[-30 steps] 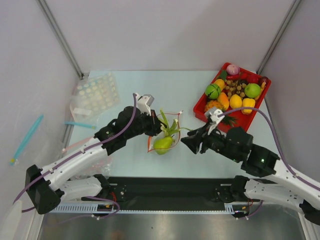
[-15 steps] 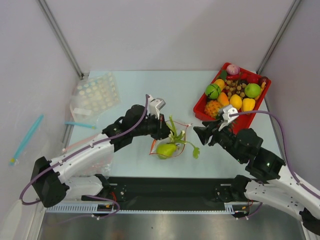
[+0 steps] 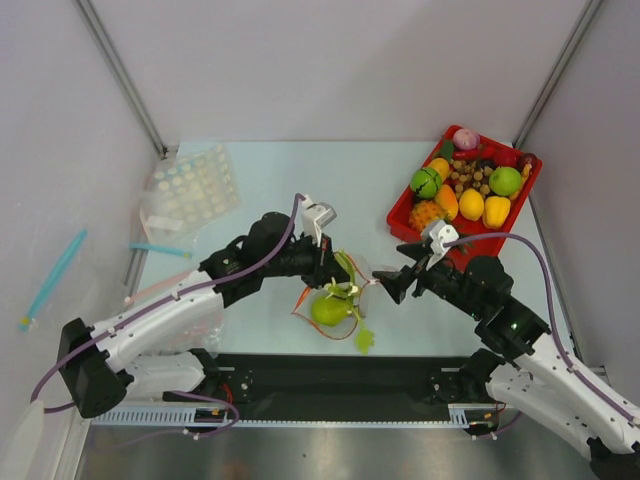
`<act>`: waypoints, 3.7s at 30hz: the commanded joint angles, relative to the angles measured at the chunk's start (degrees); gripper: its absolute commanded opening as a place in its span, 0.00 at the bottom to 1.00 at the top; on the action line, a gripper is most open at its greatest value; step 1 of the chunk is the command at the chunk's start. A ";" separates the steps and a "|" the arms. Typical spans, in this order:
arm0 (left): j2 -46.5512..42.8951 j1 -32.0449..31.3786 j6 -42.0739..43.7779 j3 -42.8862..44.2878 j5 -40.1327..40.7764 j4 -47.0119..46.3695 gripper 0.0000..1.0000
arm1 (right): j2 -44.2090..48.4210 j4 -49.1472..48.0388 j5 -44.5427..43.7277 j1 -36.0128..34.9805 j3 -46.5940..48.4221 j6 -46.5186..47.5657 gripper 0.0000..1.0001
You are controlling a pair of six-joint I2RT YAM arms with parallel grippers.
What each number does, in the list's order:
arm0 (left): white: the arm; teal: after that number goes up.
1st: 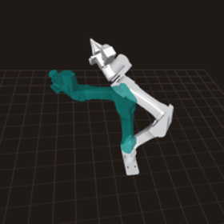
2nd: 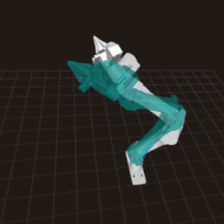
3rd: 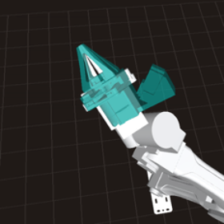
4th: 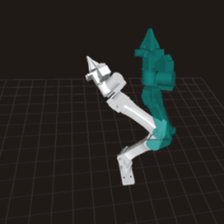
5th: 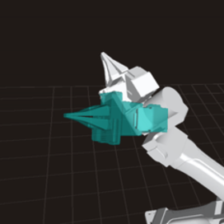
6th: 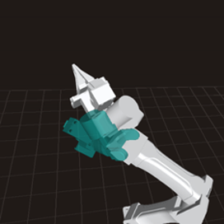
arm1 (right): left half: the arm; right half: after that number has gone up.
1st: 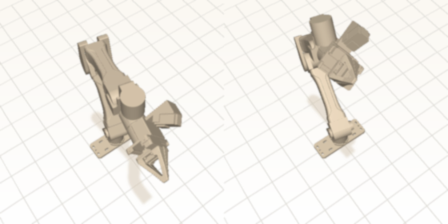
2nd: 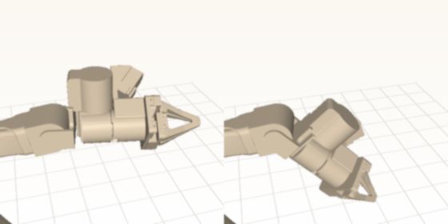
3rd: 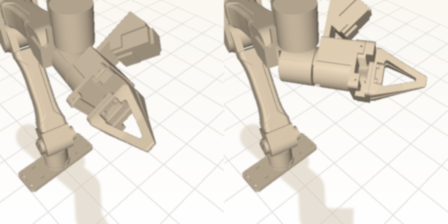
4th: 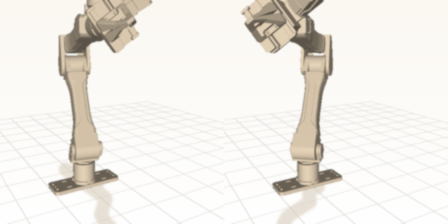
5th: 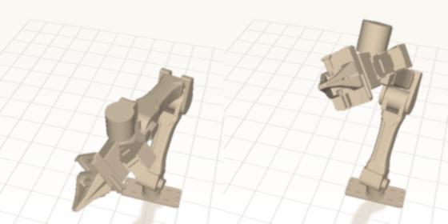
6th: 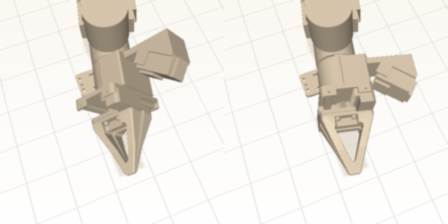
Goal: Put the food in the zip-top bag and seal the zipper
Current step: Adjust the fake fruit in the zipper food storage bag.
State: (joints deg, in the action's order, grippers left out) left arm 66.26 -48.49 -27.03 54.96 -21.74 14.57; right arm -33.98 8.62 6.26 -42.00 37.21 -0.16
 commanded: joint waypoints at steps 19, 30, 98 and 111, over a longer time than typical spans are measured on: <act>-3.77 -2.49 7.16 18.16 4.96 25.85 0.10 | 10.15 -15.74 19.74 1.57 -7.41 1.48 0.80; -2.54 1.12 11.03 19.22 -4.80 31.22 0.08 | 5.86 -20.84 32.93 0.78 -8.56 2.45 0.78; -15.64 -6.17 15.17 10.87 16.61 18.21 0.82 | -13.13 -32.53 29.24 2.18 -7.94 -14.51 0.00; -11.77 -8.29 12.78 7.35 20.15 14.70 0.77 | -12.17 -32.97 29.60 2.18 -8.29 -14.69 0.00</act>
State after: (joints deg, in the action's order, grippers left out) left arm 53.91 -56.38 -14.02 62.59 -2.92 32.01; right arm -47.13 -21.67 35.42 -39.99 28.45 -14.44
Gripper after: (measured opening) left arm 0.768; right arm 0.058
